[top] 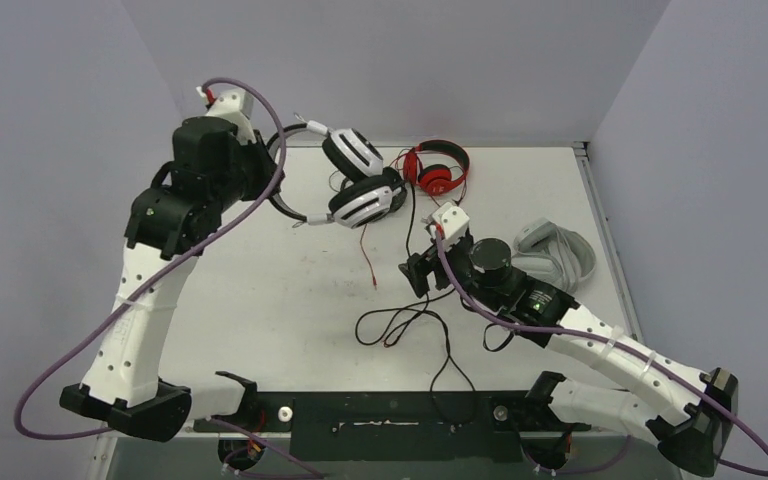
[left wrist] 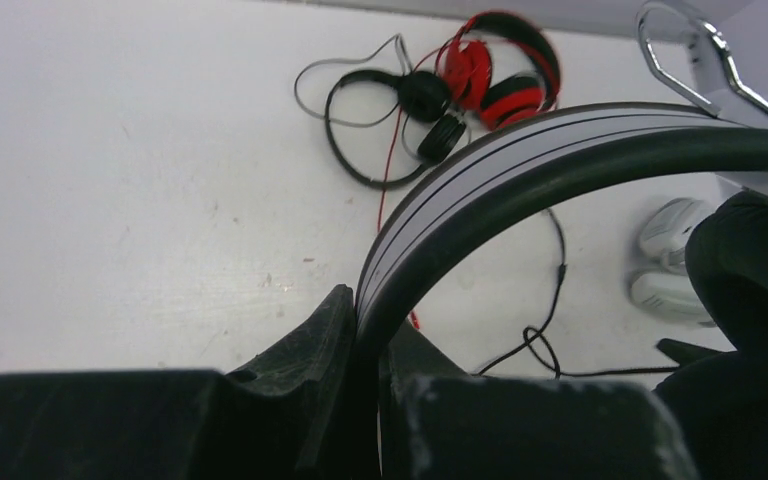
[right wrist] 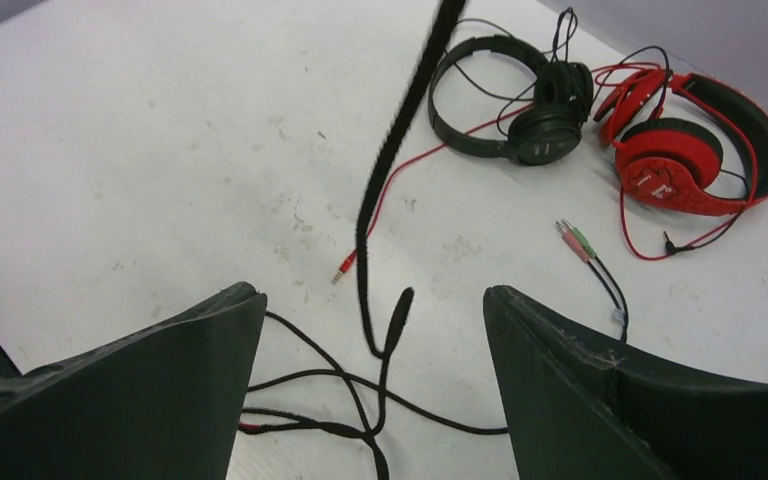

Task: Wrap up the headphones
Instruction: Wrap the headphones cable around the headphones.

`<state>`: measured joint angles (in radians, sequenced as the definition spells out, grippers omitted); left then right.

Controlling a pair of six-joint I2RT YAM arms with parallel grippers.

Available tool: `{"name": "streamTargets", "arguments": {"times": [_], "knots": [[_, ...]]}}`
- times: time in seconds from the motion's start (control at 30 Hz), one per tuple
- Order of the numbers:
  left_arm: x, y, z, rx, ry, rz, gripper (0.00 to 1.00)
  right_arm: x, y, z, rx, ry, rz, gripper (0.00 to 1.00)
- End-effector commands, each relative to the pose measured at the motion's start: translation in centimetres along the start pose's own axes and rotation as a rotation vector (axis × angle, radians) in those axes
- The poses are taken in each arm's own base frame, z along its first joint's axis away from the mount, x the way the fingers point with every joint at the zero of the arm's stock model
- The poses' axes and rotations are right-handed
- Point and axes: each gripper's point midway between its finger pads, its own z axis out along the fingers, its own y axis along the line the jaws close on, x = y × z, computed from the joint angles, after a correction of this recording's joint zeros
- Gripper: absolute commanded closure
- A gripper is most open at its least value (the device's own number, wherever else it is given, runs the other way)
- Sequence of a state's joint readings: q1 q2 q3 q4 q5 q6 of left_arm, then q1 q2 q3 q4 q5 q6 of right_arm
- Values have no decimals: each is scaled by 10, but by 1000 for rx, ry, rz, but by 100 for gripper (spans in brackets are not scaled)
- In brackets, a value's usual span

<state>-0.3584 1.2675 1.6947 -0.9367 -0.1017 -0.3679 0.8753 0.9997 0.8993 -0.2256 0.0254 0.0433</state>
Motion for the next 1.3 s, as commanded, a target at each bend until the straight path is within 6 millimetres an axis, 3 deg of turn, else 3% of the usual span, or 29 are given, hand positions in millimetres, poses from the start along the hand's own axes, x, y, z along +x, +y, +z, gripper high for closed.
{"name": "streamTargets", "arguments": {"times": [0.0,0.17,0.33,0.5,0.8,1.0,1.1,1.17,1.23,1.27], "knots": [[-67,-35,-58,154,-178,-121,100,-51,-3,-2,11,-285,82,15],[-88,-72,-78,327,-177,-165,100,-58,-4,10,9,-336,79,11],[-91,-109,-86,521,-119,-241,100,-76,-8,16,14,-414,81,16],[-102,-122,-83,601,-85,-372,100,-76,3,26,-65,-431,92,19],[-175,-108,-107,698,-262,-471,100,1,11,43,-92,-306,170,23],[-198,-108,-109,779,-290,-522,100,40,11,46,-84,-240,200,44],[-195,-99,-98,739,-287,-541,100,40,12,44,-94,-234,202,66],[-186,-90,-83,688,-266,-573,100,33,13,41,-101,-242,198,74],[-176,-85,-69,659,-241,-595,100,22,13,38,-107,-261,190,71],[-170,-83,-62,654,-223,-603,100,17,13,37,-110,-268,180,60]]}}
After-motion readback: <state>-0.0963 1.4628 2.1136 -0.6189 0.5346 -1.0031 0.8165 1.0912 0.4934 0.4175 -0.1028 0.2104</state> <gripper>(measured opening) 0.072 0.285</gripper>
